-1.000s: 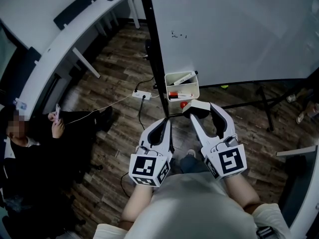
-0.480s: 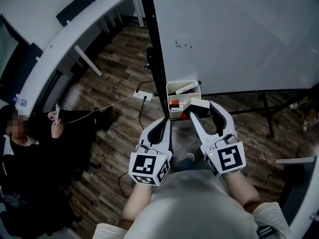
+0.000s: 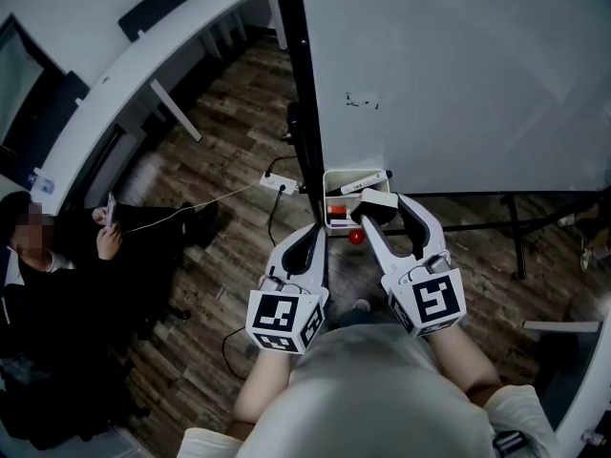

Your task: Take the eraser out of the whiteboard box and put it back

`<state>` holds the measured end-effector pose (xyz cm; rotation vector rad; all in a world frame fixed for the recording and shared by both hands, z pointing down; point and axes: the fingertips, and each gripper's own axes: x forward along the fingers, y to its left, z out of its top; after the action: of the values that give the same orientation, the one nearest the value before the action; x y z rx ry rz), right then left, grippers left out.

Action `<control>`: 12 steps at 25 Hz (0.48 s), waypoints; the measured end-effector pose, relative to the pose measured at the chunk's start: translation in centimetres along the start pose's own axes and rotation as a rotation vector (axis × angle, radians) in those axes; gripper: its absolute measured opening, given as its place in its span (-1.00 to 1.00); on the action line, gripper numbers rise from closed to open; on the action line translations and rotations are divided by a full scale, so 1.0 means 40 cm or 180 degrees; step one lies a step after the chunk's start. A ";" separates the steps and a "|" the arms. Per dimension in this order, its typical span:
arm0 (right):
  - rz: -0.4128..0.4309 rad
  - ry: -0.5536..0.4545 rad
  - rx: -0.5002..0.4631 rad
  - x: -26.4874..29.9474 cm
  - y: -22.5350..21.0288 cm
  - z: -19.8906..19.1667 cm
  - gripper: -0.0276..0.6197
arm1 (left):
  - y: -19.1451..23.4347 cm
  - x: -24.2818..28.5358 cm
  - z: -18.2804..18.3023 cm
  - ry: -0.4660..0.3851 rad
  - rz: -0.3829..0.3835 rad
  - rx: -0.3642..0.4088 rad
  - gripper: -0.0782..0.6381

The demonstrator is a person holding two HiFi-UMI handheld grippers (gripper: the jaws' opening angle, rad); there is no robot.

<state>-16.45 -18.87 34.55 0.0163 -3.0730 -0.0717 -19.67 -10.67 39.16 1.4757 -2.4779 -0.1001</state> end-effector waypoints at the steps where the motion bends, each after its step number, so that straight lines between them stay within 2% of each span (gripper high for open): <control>1: 0.0026 -0.0022 -0.0013 0.006 -0.001 -0.002 -0.26 | 0.003 0.004 0.000 0.0001 0.0010 -0.0004 -0.77; 12: 0.0156 0.0180 0.0029 0.044 -0.022 -0.078 -0.26 | 0.016 0.042 -0.010 0.0032 0.0089 -0.0023 -0.77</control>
<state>-17.97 -19.92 37.73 -0.0555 -3.0152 -0.0538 -20.89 -11.81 39.97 1.4345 -2.4868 -0.0962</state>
